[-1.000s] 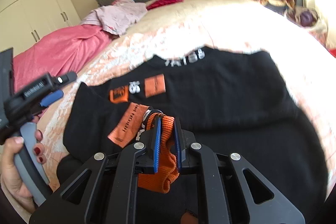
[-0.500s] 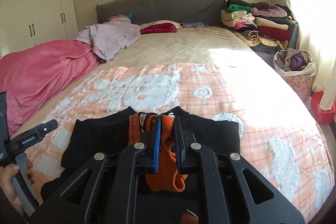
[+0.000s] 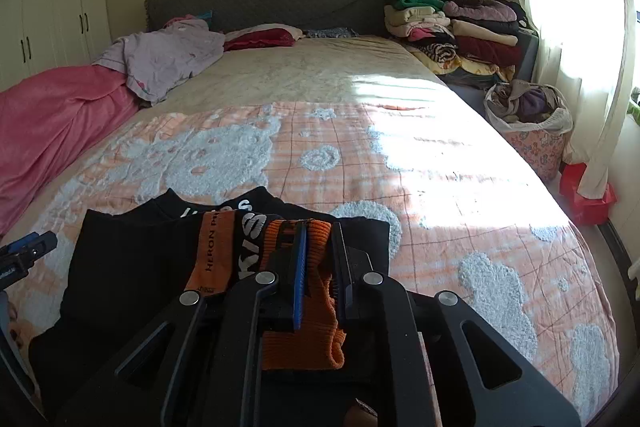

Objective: Fold small clothes
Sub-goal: 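Fold the shirt side over onto the other half and open the right tool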

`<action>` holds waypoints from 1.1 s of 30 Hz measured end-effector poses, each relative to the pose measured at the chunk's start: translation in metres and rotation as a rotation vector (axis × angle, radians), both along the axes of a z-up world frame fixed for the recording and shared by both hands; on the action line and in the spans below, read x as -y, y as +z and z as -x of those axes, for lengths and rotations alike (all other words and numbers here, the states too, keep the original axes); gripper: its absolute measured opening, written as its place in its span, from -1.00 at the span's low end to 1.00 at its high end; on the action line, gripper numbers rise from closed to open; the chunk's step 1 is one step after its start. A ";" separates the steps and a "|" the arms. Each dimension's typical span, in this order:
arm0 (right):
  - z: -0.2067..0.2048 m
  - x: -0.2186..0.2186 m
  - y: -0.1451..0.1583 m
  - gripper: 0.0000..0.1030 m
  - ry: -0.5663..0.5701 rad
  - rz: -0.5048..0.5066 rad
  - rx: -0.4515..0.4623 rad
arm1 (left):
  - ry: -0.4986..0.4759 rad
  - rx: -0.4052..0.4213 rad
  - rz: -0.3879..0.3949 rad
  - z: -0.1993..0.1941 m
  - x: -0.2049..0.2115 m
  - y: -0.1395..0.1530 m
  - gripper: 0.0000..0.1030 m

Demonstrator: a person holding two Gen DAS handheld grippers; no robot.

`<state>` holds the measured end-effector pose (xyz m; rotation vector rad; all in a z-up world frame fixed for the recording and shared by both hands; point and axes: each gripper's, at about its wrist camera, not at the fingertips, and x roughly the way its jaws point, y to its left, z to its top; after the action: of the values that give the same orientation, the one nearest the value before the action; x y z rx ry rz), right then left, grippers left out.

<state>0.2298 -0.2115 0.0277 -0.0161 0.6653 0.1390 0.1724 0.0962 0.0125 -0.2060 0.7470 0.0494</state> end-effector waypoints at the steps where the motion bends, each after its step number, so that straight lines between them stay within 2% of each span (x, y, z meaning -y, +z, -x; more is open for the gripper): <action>1: 0.000 0.000 -0.002 -0.79 -0.002 0.000 -0.003 | -0.008 -0.003 -0.010 -0.001 0.003 -0.001 0.44; 12: -0.004 0.005 -0.016 -0.79 -0.030 -0.004 -0.045 | -0.066 -0.026 -0.061 -0.006 0.022 -0.007 0.44; 19: -0.005 0.009 -0.024 -0.78 -0.053 -0.008 -0.069 | -0.073 -0.043 -0.063 -0.009 0.025 -0.012 0.44; 21: -0.006 0.011 -0.026 -0.75 -0.077 0.006 -0.075 | -0.076 -0.045 -0.064 -0.009 0.026 -0.013 0.44; 22: -0.005 0.013 -0.025 -0.65 -0.092 0.005 -0.074 | -0.076 -0.046 -0.066 -0.009 0.026 -0.013 0.44; 25: -0.003 0.022 -0.023 -0.53 -0.097 -0.038 -0.079 | -0.082 -0.050 -0.063 -0.010 0.028 -0.014 0.44; 27: 0.000 0.022 -0.023 -0.51 -0.096 -0.027 -0.075 | -0.092 -0.055 -0.058 -0.011 0.030 -0.015 0.44; 30: 0.004 0.016 -0.024 -0.50 -0.058 -0.031 -0.085 | -0.118 -0.083 -0.057 -0.014 0.035 -0.021 0.42; 33: 0.008 -0.002 -0.029 -0.36 0.010 -0.010 -0.100 | -0.146 -0.145 -0.054 -0.018 0.039 -0.033 0.34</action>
<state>0.2215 -0.2097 -0.0012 -0.0026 0.7641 0.1539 0.1902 0.0569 -0.0206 -0.0965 0.9028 -0.0544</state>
